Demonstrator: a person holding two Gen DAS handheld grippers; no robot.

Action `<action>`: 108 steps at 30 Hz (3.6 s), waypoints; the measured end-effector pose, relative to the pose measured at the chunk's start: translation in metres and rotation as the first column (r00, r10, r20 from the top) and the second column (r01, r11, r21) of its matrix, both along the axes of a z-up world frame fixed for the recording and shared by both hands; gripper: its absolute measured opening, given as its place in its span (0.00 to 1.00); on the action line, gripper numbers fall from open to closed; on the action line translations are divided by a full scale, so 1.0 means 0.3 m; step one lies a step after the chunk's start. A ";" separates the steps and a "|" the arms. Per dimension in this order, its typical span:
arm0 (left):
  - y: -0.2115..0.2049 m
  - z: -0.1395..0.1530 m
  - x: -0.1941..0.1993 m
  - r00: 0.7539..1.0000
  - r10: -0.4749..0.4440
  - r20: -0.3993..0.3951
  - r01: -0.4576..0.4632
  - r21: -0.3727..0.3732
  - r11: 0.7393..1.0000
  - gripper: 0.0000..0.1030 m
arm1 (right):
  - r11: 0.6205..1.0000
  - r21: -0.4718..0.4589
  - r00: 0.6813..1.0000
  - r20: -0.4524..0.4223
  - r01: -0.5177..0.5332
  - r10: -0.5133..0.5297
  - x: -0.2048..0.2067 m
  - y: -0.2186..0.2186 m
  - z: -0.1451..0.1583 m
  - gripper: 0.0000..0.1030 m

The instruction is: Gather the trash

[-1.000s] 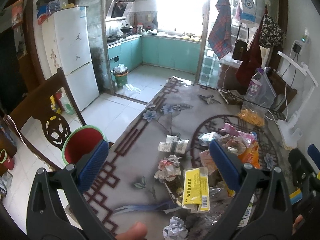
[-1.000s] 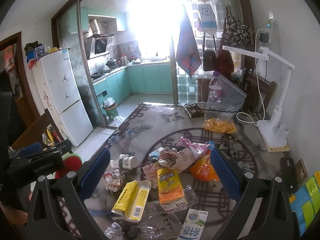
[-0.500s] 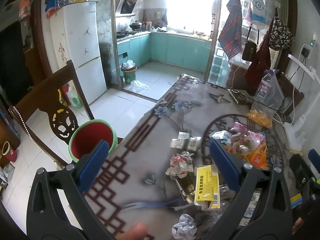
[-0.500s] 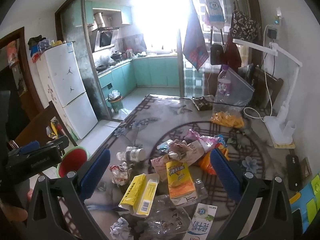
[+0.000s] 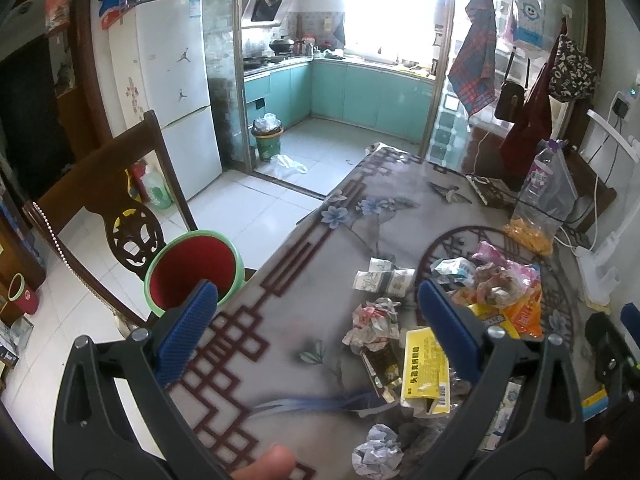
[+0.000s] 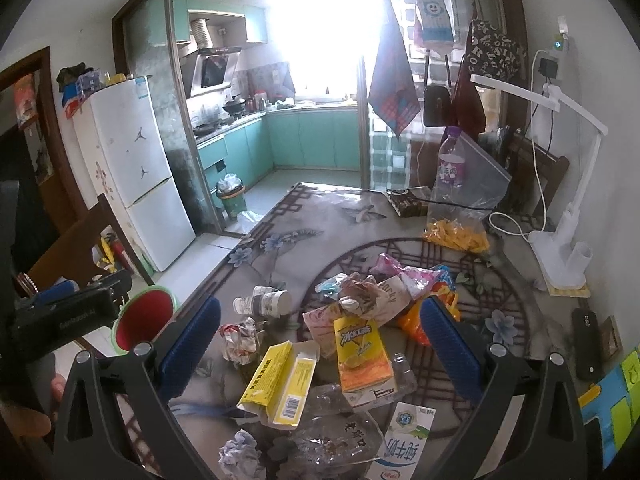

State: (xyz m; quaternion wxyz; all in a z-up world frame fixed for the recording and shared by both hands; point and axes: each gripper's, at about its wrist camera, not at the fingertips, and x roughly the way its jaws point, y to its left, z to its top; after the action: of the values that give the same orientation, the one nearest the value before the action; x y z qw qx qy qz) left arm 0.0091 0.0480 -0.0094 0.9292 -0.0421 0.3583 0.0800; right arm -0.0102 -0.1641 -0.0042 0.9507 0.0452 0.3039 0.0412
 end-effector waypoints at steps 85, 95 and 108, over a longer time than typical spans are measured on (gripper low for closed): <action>-0.020 -0.244 -0.084 0.946 -0.289 -0.145 0.272 -0.126 0.954 0.39 | 0.550 -0.595 0.807 -0.484 -0.586 0.337 -0.107 0.228 -0.761 0.39; 0.105 -0.255 -0.041 0.967 -0.201 -0.159 0.183 -0.116 0.976 0.40 | 0.867 -0.125 0.839 -0.351 -0.483 0.416 -0.026 0.114 -0.380 0.26; 0.371 -0.241 0.093 0.984 -0.117 -0.134 0.103 -0.107 0.989 0.40 | 0.902 0.078 0.878 -0.207 -0.425 0.431 0.117 0.280 -0.131 0.27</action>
State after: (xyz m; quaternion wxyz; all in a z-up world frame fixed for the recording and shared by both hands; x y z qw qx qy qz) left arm 0.0370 0.1593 -0.0817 0.9015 -0.0627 0.4280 0.0135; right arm 0.0250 -0.0800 -0.0436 0.8780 -0.0046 0.4085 0.2494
